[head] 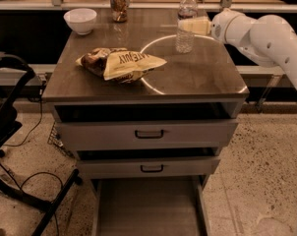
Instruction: Place water bottle into white bowl
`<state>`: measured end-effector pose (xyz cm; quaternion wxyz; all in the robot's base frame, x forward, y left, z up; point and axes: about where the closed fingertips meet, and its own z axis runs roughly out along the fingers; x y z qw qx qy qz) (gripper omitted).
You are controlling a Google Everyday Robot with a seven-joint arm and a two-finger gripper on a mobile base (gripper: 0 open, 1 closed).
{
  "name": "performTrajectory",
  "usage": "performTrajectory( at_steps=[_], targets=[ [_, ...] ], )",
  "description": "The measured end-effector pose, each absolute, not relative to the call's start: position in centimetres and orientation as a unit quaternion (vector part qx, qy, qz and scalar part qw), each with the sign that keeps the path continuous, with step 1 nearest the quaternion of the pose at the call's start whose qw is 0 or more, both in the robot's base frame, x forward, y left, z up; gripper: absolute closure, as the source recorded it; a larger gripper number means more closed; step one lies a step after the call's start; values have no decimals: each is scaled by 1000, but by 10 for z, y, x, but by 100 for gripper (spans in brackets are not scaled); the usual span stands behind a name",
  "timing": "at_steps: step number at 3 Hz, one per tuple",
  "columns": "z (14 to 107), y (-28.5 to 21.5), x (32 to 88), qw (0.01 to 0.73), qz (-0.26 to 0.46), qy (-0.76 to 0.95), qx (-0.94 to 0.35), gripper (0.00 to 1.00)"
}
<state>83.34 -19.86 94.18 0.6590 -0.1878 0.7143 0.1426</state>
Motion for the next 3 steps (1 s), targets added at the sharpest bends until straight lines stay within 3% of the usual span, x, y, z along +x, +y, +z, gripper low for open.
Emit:
performTrajectory(
  at_steps=[1, 2, 3],
  targets=[
    [953, -182, 847, 661, 152, 706, -205, 0],
    [959, -159, 854, 655, 174, 703, -215, 16],
    [958, -155, 855, 655, 176, 702, -217, 47]
  ],
)
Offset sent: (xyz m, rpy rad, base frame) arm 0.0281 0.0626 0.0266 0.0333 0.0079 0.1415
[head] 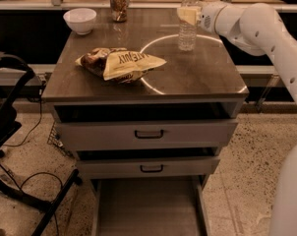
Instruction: Place water bottle into white bowl
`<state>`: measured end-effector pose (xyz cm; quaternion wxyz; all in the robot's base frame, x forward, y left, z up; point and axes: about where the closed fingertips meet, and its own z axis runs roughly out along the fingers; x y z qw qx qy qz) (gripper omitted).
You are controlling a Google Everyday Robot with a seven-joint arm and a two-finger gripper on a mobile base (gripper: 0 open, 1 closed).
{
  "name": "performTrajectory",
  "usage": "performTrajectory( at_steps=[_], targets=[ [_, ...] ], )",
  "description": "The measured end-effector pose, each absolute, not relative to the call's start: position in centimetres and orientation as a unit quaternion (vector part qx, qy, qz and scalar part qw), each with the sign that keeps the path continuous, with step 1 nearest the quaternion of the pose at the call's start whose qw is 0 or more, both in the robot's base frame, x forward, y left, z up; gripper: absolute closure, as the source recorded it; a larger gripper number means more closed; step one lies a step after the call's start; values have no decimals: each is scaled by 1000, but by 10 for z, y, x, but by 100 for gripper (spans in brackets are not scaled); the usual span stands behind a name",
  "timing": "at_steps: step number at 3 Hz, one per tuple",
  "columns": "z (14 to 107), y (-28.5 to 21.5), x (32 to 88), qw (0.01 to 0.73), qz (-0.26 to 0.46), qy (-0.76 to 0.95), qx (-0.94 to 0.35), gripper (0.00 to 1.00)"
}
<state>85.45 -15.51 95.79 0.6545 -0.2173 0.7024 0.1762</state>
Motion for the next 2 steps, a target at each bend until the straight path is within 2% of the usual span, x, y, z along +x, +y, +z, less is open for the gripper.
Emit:
performTrajectory(
  at_steps=[2],
  targets=[
    [956, -149, 856, 653, 179, 702, -219, 93]
  ],
)
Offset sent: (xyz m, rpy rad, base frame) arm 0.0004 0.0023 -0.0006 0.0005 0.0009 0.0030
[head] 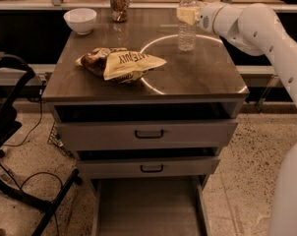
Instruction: Place water bottle into white bowl
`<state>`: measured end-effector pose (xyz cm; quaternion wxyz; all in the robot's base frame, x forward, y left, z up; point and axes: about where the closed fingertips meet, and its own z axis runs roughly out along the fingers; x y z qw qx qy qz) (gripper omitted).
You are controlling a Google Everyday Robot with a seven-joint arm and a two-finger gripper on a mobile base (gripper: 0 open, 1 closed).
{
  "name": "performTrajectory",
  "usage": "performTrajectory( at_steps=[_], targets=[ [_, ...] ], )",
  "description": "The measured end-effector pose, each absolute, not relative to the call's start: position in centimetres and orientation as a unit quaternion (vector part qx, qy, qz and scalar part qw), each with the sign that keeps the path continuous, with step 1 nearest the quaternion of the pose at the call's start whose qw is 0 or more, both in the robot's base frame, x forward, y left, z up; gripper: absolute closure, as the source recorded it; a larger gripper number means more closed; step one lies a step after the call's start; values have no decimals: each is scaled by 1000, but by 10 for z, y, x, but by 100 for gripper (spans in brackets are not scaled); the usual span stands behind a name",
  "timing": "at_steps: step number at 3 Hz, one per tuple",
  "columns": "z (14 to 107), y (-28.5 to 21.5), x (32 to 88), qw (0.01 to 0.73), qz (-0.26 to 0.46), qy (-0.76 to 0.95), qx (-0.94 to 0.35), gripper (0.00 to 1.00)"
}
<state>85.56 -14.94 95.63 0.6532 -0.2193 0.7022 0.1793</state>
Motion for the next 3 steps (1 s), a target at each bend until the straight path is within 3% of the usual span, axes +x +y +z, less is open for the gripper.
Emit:
performTrajectory(
  at_steps=[1, 3],
  targets=[
    [961, -144, 859, 656, 182, 699, -218, 100],
    [1052, -87, 892, 700, 189, 662, -189, 100]
  ],
)
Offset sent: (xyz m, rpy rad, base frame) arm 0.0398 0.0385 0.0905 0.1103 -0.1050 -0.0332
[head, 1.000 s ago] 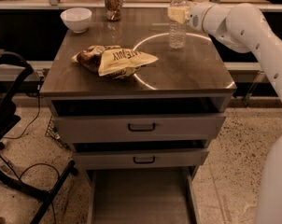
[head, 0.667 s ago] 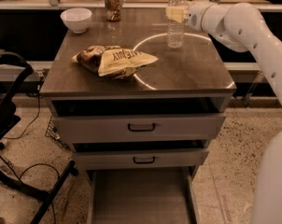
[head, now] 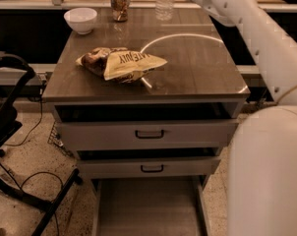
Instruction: Place water bottle into white bowl
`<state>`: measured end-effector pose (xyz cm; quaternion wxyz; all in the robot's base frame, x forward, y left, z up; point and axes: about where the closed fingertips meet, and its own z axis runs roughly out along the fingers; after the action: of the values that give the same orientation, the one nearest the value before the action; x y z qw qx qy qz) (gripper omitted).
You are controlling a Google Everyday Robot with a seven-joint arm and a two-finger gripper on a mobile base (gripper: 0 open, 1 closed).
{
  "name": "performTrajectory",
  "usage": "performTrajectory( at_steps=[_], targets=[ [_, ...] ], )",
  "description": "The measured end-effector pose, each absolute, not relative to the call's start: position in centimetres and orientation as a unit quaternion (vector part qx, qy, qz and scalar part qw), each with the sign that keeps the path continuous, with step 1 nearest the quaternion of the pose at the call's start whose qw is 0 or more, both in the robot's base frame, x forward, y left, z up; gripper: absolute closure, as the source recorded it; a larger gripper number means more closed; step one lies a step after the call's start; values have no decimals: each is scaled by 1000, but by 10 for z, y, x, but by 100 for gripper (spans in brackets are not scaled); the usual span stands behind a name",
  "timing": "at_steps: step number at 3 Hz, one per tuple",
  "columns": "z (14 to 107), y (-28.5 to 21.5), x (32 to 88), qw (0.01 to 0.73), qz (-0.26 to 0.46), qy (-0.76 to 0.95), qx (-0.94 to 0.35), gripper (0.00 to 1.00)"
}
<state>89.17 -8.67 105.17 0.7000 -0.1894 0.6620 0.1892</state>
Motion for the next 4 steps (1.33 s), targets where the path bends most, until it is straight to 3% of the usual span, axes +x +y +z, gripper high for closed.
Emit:
performTrajectory(
  at_steps=[1, 4],
  targets=[
    [1094, -2, 915, 714, 187, 646, -198, 100],
    [1084, 134, 952, 696, 217, 646, -226, 100]
  ],
)
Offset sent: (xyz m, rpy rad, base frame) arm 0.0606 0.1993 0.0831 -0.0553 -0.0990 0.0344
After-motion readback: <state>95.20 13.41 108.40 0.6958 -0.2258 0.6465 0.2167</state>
